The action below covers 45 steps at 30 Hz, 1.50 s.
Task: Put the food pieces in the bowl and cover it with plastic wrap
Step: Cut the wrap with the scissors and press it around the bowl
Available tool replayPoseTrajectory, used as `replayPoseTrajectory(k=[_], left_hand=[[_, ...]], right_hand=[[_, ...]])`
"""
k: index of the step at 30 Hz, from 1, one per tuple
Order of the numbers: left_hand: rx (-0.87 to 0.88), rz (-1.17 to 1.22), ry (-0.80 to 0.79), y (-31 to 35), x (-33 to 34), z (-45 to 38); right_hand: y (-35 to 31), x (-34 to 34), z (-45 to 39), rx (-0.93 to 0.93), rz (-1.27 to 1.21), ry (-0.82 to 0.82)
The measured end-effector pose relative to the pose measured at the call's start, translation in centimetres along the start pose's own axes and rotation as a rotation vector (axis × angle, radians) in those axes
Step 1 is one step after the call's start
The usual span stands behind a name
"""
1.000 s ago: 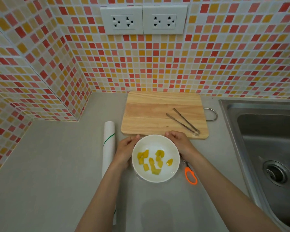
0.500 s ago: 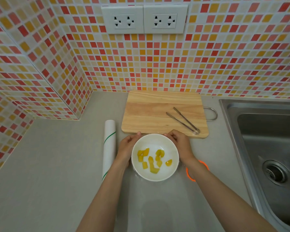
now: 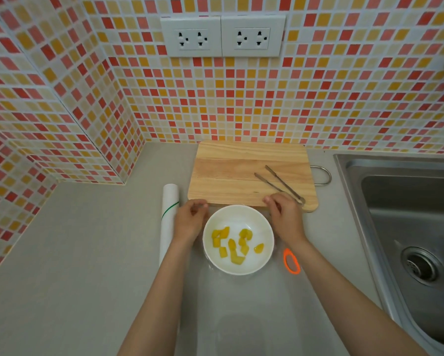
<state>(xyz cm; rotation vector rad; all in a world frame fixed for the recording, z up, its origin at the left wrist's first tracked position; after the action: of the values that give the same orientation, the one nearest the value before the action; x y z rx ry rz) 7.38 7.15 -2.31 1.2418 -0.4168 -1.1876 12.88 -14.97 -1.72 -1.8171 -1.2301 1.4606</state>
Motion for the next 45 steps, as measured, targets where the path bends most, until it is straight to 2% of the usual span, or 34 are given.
replayPoseTrajectory(k=[2,4,7,10,12,14,16,18,20,22,26,29,32,34,40,45], left_hand=[[0.178,0.018,0.068,0.8,-0.8,1.4],[0.301,0.053,-0.07,1.5,-0.7,2.9],[0.231,0.093,-0.327,1.4,0.7,4.0],[0.167,0.12,-0.352,0.8,1.7,4.0],[0.117,0.143,-0.338,0.6,2.0,3.9],[0.023,0.269,-0.366,0.5,2.2,3.6],[-0.09,0.479,-0.415,0.1,2.2,3.1],[-0.109,0.584,-0.386,-0.2,1.9,3.0],[-0.056,0.6,-0.287,-0.3,1.5,3.4],[0.008,0.575,-0.161,-1.0,1.3,4.4],[0.027,0.574,-0.041,-2.7,2.7,6.7],[-0.078,0.674,0.021,-2.7,3.8,7.3],[-0.192,0.856,-0.03,-2.4,4.3,7.2],[-0.187,0.89,-0.052,-2.5,4.4,7.1],[-0.063,0.737,-0.028,-2.7,3.6,6.0],[-0.048,0.695,-0.067,-2.0,4.3,6.8]], right_hand=[[-1.1,-0.5,-0.1,-0.007,-0.137,-0.07],[-2.3,0.0,0.0,0.032,-0.309,-0.271],[-3.0,1.3,0.4,0.126,-0.347,-0.477],[-2.6,2.1,0.7,0.216,-0.35,-0.476],[-2.2,2.4,0.9,0.349,-0.481,-0.468],[-1.8,2.6,1.1,0.524,-0.706,-0.44],[-1.5,2.6,1.1,0.632,-0.83,-0.357],[-1.1,2.0,1.2,0.633,-0.794,-0.202],[-1.0,1.0,1.6,0.563,-0.724,-0.031],[-1.3,0.2,2.9,0.49,-0.688,0.051],[-2.2,1.8,6.2,0.467,-0.745,-0.017],[-2.2,3.6,7.3,0.588,-0.862,0.106],[-2.4,4.2,7.4,0.624,-0.925,0.194],[-2.5,4.0,7.3,0.603,-0.923,0.215],[-1.9,2.7,8.2,0.517,-0.743,0.323],[-3.2,3.6,7.8,0.447,-0.728,0.313]])
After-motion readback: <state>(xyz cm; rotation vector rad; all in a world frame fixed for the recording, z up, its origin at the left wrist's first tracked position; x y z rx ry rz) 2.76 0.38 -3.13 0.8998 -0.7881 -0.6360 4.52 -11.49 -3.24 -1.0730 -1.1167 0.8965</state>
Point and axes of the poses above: each hand's wrist, its own z-axis away from the middle knuckle, its own x-axis out of the palm, y = z × x, the point moved 2 cm from there along -z, towards the middle knuckle, and after that the axes turned 6 degrees about -x, right-handed, at the moved point
